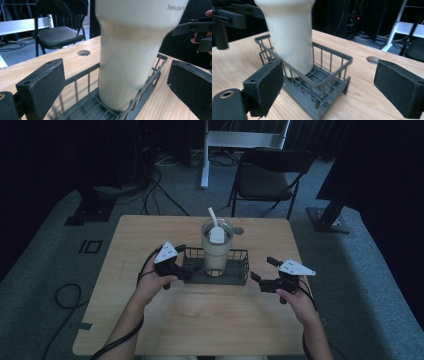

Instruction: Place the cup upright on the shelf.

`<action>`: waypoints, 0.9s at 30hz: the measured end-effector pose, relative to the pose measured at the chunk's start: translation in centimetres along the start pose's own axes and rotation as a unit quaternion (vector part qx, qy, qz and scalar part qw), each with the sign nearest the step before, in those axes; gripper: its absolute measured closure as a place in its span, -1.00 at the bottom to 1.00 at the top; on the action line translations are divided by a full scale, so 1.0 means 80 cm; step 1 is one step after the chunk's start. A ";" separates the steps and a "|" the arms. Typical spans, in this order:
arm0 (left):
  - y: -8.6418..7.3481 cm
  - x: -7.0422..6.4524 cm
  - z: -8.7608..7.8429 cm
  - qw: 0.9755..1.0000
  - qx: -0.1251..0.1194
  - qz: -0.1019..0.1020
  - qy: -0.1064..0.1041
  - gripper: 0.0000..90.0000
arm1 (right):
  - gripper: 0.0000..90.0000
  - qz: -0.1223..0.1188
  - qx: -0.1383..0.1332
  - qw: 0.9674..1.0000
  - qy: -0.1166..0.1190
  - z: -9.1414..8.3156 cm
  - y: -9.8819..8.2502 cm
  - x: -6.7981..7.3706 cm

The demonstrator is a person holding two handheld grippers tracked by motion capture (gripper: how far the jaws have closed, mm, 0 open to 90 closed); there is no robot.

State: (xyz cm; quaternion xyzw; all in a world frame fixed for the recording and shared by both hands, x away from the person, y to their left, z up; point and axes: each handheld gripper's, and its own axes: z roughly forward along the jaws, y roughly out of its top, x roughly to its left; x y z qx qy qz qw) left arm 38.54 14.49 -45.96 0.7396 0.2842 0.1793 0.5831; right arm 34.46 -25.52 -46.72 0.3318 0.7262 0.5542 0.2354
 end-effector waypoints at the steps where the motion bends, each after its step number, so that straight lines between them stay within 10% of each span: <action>1: -0.001 0.001 -0.004 1.000 0.000 0.000 0.003 -0.95 | -0.80 0.002 0.000 1.000 -0.001 -0.002 -0.003 0.000; 27: -0.085 0.028 -0.116 0.994 0.037 -0.036 0.092 -0.95 | -0.80 0.036 0.045 0.996 -0.072 -0.050 -0.068 -0.012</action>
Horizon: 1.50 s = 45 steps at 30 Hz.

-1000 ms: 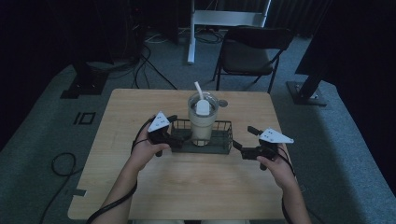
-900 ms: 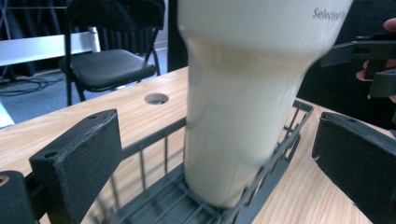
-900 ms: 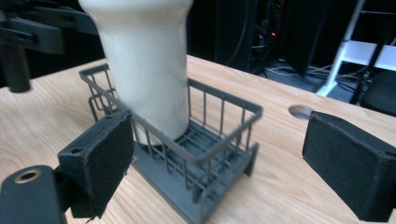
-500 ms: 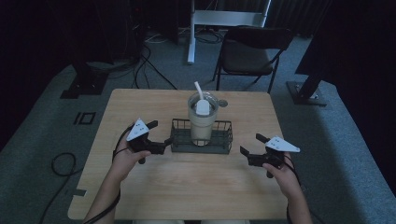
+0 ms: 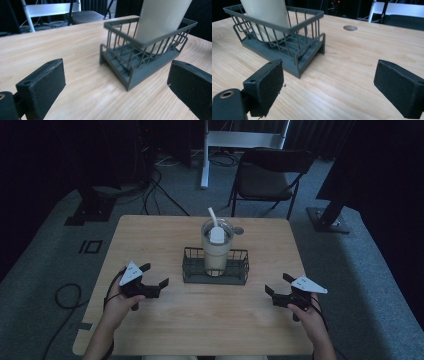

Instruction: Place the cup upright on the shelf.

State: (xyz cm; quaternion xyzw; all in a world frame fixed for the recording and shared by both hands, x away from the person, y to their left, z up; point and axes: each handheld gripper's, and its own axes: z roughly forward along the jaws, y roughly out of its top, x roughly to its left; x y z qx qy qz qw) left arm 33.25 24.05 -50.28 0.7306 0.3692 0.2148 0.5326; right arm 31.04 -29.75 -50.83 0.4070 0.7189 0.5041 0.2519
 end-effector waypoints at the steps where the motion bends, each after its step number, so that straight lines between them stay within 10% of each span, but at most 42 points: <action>1: -0.003 0.002 -0.003 1.000 0.004 0.001 0.005 -0.95 | -0.80 -0.001 0.002 1.000 -0.002 -0.001 -0.003 -0.001; 18: -0.046 0.017 -0.068 0.995 0.068 -0.023 0.076 -0.95 | -0.80 0.004 0.055 0.997 -0.049 -0.018 -0.034 -0.011; 26: -0.066 0.026 -0.091 0.985 0.110 -0.034 0.127 -0.95 | -0.80 0.000 0.081 0.994 -0.068 -0.019 -0.042 -0.011; 36: -0.081 0.035 -0.096 0.973 0.162 -0.069 0.152 -0.95 | -0.80 0.035 0.126 0.988 -0.087 -0.012 -0.057 -0.011; 45: -0.086 0.036 -0.088 0.961 0.204 -0.071 0.173 -0.95 | -0.80 0.019 0.168 0.980 -0.107 -0.008 -0.058 -0.012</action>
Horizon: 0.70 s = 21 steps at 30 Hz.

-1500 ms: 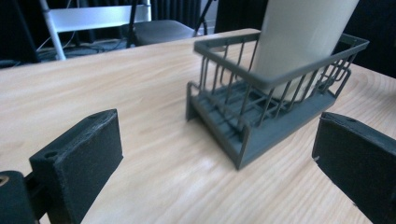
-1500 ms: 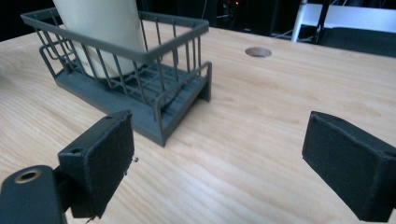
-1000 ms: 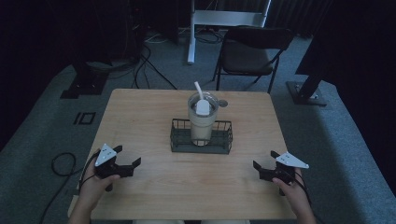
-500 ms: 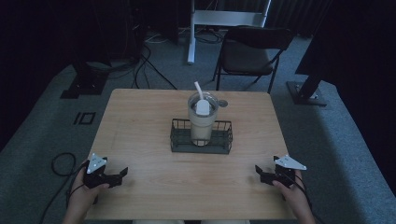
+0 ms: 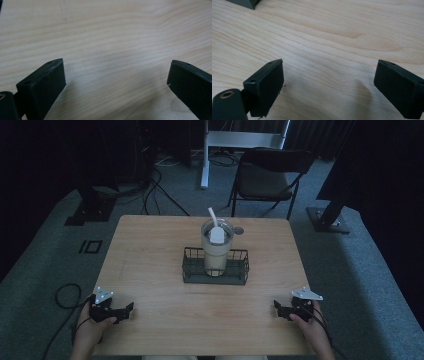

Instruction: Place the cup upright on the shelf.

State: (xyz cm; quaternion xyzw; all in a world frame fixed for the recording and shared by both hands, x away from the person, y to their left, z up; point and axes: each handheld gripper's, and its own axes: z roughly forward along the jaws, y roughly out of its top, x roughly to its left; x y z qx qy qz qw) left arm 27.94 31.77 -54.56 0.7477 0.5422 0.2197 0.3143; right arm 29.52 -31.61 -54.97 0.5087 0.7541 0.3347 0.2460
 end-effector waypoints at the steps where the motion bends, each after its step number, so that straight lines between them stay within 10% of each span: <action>1: 0.000 -0.002 0.002 1.000 0.014 0.009 0.003 -0.95 | -0.80 0.001 0.003 1.000 -0.001 0.001 0.000 0.000; 11: 0.001 -0.010 0.004 1.000 0.015 0.002 0.013 -0.95 | -0.77 0.015 0.025 1.000 0.011 0.004 0.001 0.001; 21: 0.003 -0.028 0.005 0.994 0.013 -0.073 0.084 -0.95 | -0.75 0.020 0.024 0.999 0.011 0.005 0.001 0.001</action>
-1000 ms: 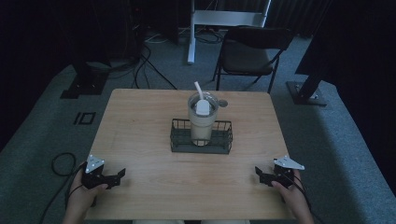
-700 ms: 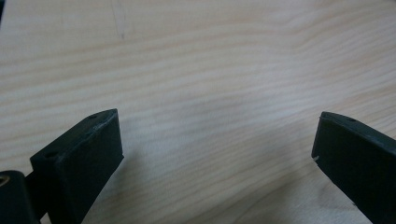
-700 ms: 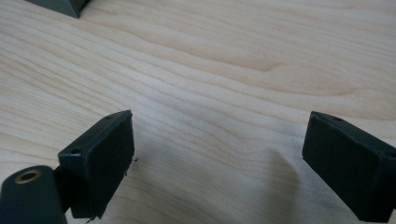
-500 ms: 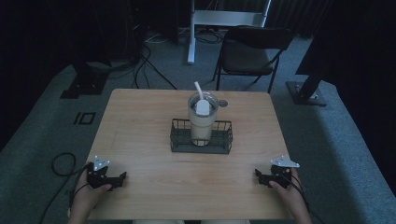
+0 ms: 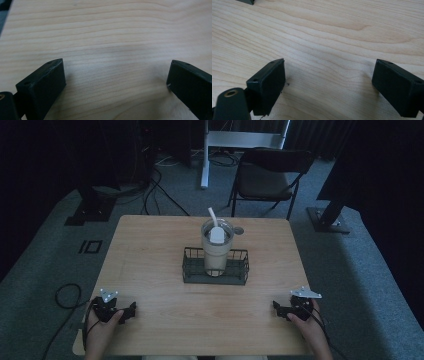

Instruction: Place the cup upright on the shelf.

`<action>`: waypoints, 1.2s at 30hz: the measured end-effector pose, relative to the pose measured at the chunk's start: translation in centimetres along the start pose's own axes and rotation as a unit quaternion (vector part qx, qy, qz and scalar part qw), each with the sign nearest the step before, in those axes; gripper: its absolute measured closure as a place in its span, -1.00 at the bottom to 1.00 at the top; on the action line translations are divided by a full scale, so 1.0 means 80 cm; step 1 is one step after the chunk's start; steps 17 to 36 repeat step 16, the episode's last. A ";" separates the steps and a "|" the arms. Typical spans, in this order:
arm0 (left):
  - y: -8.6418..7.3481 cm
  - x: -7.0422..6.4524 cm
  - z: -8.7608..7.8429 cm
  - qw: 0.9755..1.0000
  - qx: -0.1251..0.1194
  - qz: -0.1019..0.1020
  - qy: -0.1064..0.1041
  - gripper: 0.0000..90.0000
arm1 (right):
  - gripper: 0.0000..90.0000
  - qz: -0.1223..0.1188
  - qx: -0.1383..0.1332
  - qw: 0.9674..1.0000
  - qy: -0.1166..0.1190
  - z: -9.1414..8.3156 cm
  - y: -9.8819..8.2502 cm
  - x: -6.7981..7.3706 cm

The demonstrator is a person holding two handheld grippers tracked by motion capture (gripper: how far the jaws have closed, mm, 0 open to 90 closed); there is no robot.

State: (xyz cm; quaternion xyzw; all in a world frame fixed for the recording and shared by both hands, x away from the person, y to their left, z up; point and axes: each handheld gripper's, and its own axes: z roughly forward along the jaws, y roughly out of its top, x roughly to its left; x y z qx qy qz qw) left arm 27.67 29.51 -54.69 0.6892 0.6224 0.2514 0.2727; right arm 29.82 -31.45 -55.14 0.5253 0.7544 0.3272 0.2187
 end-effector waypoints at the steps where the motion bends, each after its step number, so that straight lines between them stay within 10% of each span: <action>1: 0.000 -0.001 0.000 1.000 0.000 -0.004 0.004 -0.95 | -0.75 0.001 0.000 1.000 -0.001 0.000 0.000 0.000; 36: 0.001 -0.003 0.001 1.000 0.000 -0.010 0.010 -0.95 | -0.75 0.003 0.001 1.000 -0.005 0.001 0.001 0.001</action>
